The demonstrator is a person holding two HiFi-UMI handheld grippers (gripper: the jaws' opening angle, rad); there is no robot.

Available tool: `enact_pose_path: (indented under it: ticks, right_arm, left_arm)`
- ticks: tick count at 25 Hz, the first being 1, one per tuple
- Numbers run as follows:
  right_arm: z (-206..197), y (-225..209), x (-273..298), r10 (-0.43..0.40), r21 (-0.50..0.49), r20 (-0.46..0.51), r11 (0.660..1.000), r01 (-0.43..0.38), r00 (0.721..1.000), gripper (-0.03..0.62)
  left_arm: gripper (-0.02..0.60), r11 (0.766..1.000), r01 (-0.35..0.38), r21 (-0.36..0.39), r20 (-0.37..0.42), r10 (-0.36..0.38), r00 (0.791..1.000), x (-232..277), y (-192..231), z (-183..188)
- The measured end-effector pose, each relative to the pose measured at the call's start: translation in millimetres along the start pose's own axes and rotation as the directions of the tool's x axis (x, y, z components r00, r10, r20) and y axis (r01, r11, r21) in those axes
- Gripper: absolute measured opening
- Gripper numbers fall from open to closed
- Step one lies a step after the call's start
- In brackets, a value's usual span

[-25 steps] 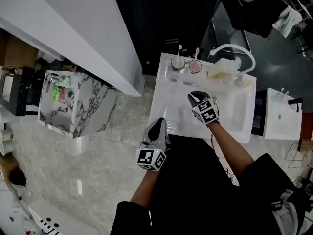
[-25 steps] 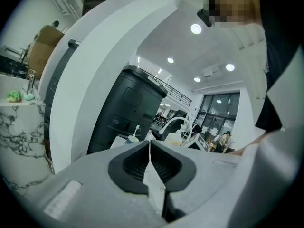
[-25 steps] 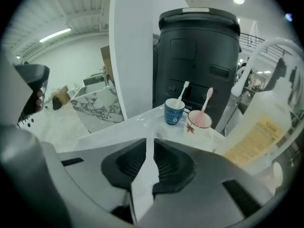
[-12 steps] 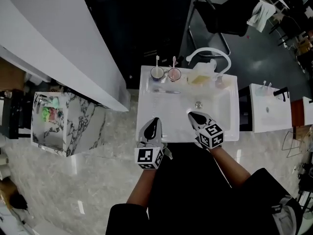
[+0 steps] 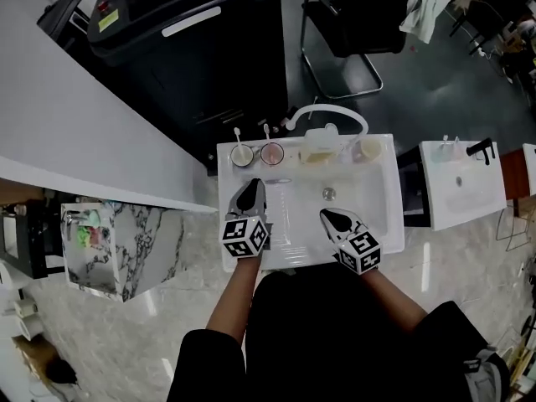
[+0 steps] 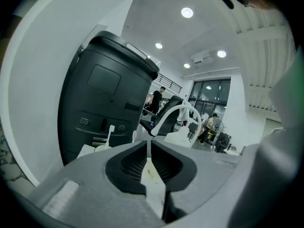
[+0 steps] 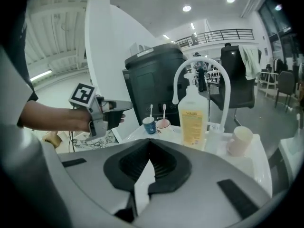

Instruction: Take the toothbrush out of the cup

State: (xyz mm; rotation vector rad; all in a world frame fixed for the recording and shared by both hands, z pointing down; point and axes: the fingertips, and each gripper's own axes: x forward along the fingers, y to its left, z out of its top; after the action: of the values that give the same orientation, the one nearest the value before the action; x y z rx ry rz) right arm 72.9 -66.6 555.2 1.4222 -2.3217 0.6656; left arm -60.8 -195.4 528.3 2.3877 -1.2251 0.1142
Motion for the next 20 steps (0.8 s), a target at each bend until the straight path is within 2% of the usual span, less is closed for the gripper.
enact_pose_path:
  ticks: [6,10,15,20]
  right_arm:
    - [-12,-46,-1,0.0,0.042,-0.012,0.999,0.0,1.0,0.002]
    - [-15,-84,-8,-0.025,0.052,-0.016,0.998,0.026,1.0,0.002]
    - [-24,-131,-18,-0.084,0.092,-0.022,0.992,0.086,0.996,0.002]
    - [-32,-161,-27,-0.128,0.131,-0.021,0.983,0.13,0.992,0.002]
  left_arm:
    - [0.029,0.999,-0.031,0.034,-0.068,0.033,0.997,79,11,-9]
    - [0.067,0.997,-0.071,0.04,-0.105,0.075,0.992,121,21,-16]
    - [0.097,0.992,-0.109,0.06,-0.171,0.118,0.978,159,34,-33]
    - [0.098,0.985,-0.156,0.067,-0.219,0.167,0.961,183,46,-48]
